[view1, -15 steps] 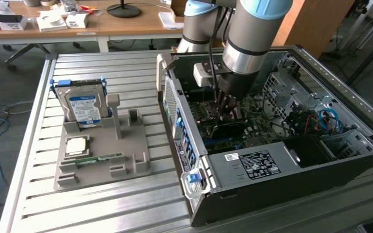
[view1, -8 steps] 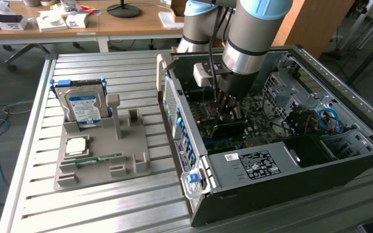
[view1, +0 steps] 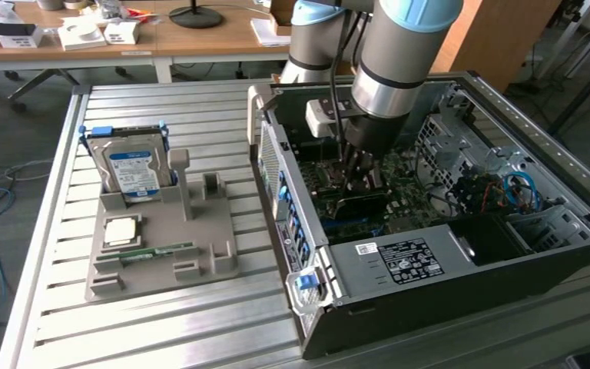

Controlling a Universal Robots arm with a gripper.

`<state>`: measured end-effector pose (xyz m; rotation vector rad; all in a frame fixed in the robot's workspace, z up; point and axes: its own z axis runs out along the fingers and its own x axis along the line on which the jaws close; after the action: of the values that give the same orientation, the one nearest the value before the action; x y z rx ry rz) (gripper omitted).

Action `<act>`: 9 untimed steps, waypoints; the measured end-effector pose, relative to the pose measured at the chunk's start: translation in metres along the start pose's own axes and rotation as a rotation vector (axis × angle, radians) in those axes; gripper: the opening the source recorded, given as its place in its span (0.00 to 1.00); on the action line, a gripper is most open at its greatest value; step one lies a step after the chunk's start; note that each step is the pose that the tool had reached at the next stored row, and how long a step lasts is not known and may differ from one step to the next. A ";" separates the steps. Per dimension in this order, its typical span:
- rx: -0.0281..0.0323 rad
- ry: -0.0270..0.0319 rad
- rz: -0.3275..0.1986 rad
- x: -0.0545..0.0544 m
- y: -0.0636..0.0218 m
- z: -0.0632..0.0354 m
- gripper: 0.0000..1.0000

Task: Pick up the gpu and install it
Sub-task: 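Press down on the gpu until it lock into place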

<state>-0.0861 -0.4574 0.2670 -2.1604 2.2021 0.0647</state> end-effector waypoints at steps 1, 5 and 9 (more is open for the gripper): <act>0.0000 0.0001 0.000 0.000 0.0000 0.0000 0.11; -0.0008 0.0002 0.000 0.000 -0.0004 -0.0042 0.11; -0.0011 0.0000 0.000 0.002 -0.0007 -0.0077 0.11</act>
<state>-0.0855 -0.4594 0.2746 -2.1611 2.2025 0.0658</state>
